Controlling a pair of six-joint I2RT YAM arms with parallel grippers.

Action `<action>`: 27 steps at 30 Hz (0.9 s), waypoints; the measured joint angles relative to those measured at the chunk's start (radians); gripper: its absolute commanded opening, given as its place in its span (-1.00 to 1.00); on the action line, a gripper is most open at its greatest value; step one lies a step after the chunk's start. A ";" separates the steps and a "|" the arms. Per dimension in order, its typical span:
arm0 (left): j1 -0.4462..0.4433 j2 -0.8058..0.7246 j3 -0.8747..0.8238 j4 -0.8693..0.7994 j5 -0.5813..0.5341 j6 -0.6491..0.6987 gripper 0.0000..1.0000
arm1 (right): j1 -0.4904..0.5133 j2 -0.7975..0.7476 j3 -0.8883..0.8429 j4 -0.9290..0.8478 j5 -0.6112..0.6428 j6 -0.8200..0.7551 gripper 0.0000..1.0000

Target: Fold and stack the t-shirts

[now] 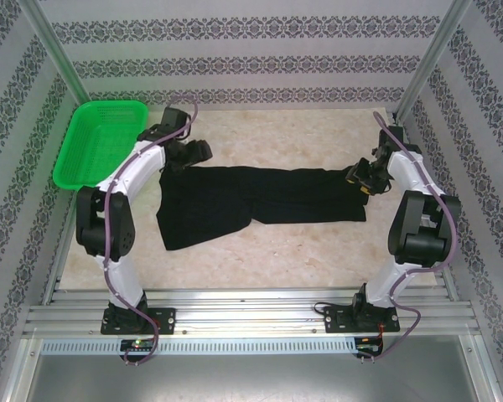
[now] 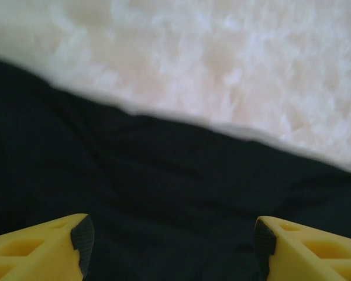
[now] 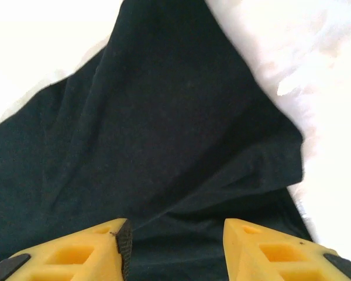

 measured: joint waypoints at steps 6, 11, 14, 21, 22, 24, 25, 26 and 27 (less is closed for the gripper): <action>0.000 -0.066 -0.183 -0.008 -0.009 0.002 0.45 | 0.017 0.015 -0.008 -0.039 -0.013 0.064 -0.06; 0.000 -0.097 -0.237 -0.008 -0.011 0.001 0.45 | 0.021 0.029 -0.021 -0.046 -0.016 0.114 -0.02; 0.000 -0.110 -0.246 -0.006 -0.012 -0.003 0.45 | 0.021 0.049 -0.033 -0.044 -0.016 0.142 -0.01; 0.000 -0.115 -0.270 -0.003 -0.023 -0.006 0.43 | 0.021 0.106 -0.033 -0.013 -0.005 0.195 -0.03; 0.000 -0.116 -0.276 -0.003 -0.025 -0.006 0.43 | 0.021 0.112 -0.033 -0.008 -0.001 0.201 -0.04; 0.000 -0.117 -0.290 -0.001 -0.031 -0.006 0.43 | 0.021 0.123 -0.031 -0.002 0.003 0.210 -0.06; 0.000 -0.117 -0.296 -0.001 -0.034 -0.006 0.43 | 0.021 0.127 -0.028 0.000 0.007 0.212 -0.07; 0.000 -0.118 -0.302 0.000 -0.034 -0.006 0.43 | 0.023 0.132 -0.025 0.003 0.011 0.216 -0.10; 0.002 -0.118 -0.306 0.000 -0.034 -0.006 0.43 | 0.025 0.135 -0.025 0.008 0.012 0.219 -0.12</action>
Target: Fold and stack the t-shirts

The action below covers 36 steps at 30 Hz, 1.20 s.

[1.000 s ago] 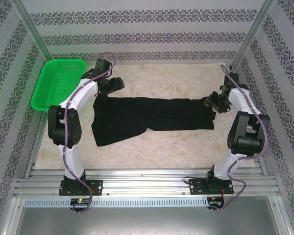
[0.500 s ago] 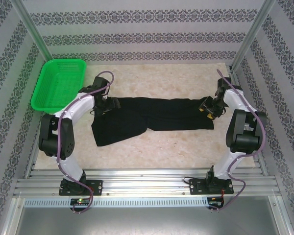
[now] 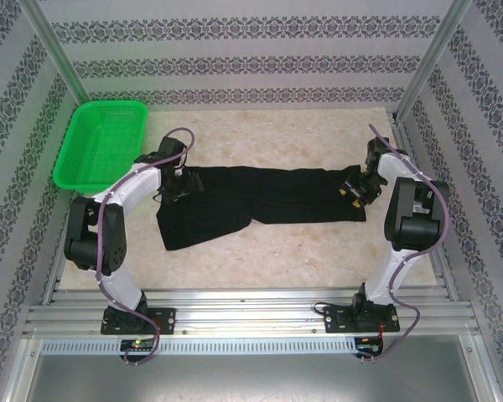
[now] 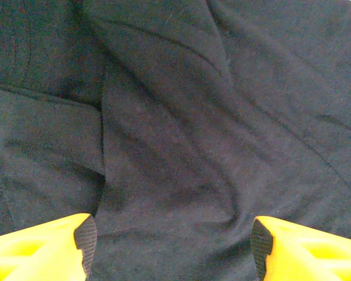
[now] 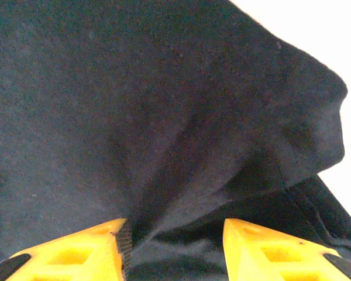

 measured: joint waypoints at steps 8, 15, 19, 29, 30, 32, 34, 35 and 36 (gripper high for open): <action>0.000 -0.004 -0.013 0.001 0.000 0.000 0.41 | 0.009 0.003 0.000 0.008 0.017 0.017 -0.73; 0.007 -0.004 -0.037 0.005 -0.004 0.000 0.40 | 0.015 -0.116 -0.074 0.020 0.044 0.027 -0.82; 0.007 -0.003 -0.056 0.008 -0.007 0.000 0.38 | 0.020 -0.182 -0.173 0.046 0.048 0.056 -0.80; 0.007 0.038 -0.065 0.029 -0.013 -0.006 0.40 | 0.043 -0.262 -0.317 0.074 0.043 0.119 -0.04; 0.007 0.051 -0.064 0.027 -0.019 -0.008 0.40 | 0.037 -0.280 -0.316 0.078 0.040 0.119 -0.03; 0.009 0.084 -0.064 0.021 -0.034 -0.011 0.40 | 0.019 -0.312 -0.301 0.077 0.039 0.111 -0.01; 0.012 0.117 -0.060 0.011 -0.050 -0.013 0.39 | 0.002 -0.317 -0.264 0.075 0.039 0.091 0.01; 0.013 0.131 -0.048 0.000 -0.060 -0.015 0.38 | -0.006 -0.315 -0.241 0.076 0.039 0.079 0.01; 0.013 0.138 -0.033 -0.009 -0.064 -0.016 0.37 | -0.011 -0.313 -0.222 0.075 0.039 0.066 0.01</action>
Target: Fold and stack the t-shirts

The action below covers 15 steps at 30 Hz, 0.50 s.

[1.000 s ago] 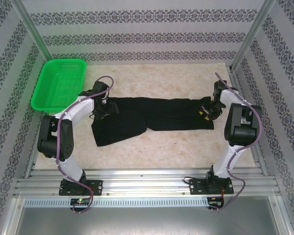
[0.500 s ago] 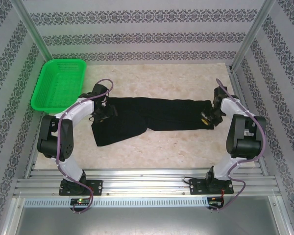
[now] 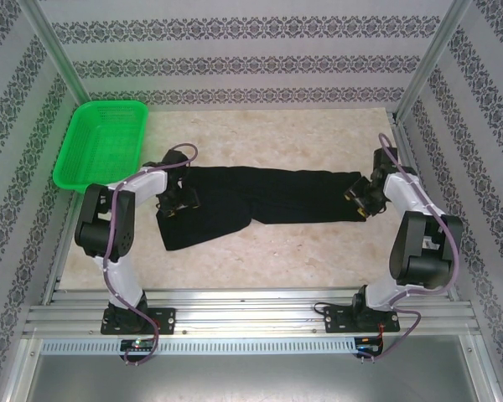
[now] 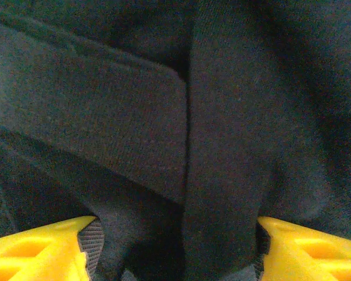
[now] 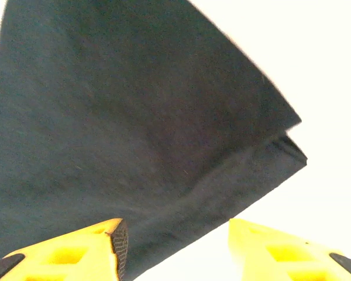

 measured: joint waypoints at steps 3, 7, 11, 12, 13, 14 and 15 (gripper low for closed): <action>0.000 0.043 0.054 -0.018 -0.029 0.000 0.36 | -0.010 0.032 0.077 0.000 -0.001 -0.047 -0.02; 0.000 0.119 0.157 -0.061 -0.061 0.005 0.31 | -0.007 0.121 0.156 0.006 0.000 -0.097 -0.08; 0.002 0.204 0.283 -0.090 -0.091 0.017 0.31 | 0.006 0.179 0.154 0.008 0.008 -0.134 -0.09; 0.002 0.231 0.325 -0.102 -0.097 0.024 0.31 | 0.011 0.186 0.148 0.008 0.012 -0.139 -0.10; 0.003 0.254 0.359 -0.109 -0.101 0.029 0.31 | 0.013 0.191 0.140 0.009 0.014 -0.143 -0.10; 0.005 0.286 0.411 -0.126 -0.105 0.035 0.30 | 0.019 0.195 0.130 0.011 0.019 -0.146 -0.11; 0.006 0.315 0.459 -0.138 -0.109 0.042 0.30 | 0.023 0.201 0.119 0.012 0.021 -0.149 -0.12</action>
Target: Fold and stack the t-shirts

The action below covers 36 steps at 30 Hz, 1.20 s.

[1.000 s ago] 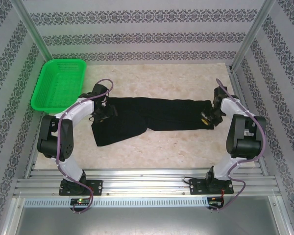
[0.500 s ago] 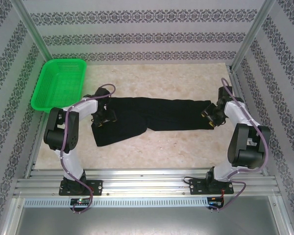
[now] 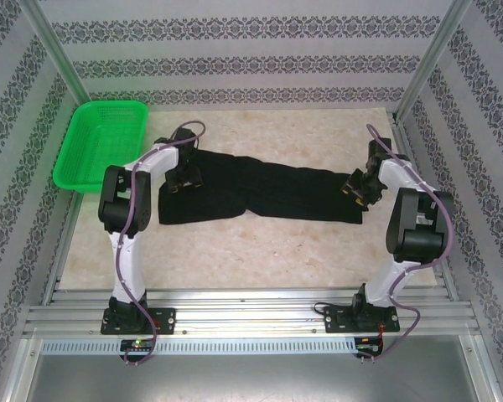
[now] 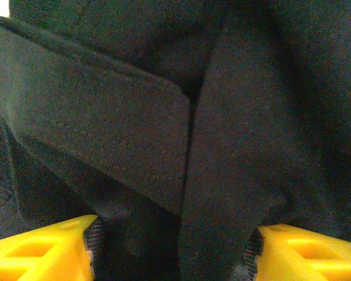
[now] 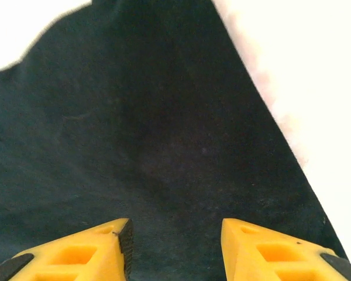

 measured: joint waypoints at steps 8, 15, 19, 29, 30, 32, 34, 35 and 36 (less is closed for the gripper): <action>0.001 0.172 0.290 -0.089 -0.028 0.054 0.31 | 0.061 0.018 -0.078 -0.034 0.075 -0.008 -0.17; 0.001 0.351 0.611 -0.192 -0.035 0.100 0.29 | 0.142 -0.103 -0.223 -0.060 0.093 0.014 -0.17; 0.001 0.449 0.795 -0.248 -0.039 0.130 0.31 | 0.192 -0.185 -0.311 -0.081 0.092 0.038 -0.17; 0.003 0.541 0.985 -0.259 0.030 0.180 0.52 | 0.317 -0.352 -0.401 -0.179 0.024 0.117 -0.08; 0.005 0.536 0.985 -0.256 0.046 0.179 0.56 | 0.327 -0.375 -0.394 -0.198 0.020 0.124 -0.06; 0.007 0.512 0.976 -0.246 0.079 0.174 0.77 | 0.336 -0.406 -0.359 -0.240 0.016 0.127 -0.03; 0.007 0.461 0.962 -0.241 0.100 0.164 0.81 | 0.336 -0.422 -0.297 -0.272 0.015 0.123 0.00; 0.007 0.429 0.957 -0.239 0.104 0.160 0.84 | 0.336 -0.422 -0.261 -0.281 0.018 0.117 0.05; 0.007 0.388 0.952 -0.236 0.107 0.153 0.85 | 0.336 -0.421 -0.221 -0.286 0.023 0.109 0.07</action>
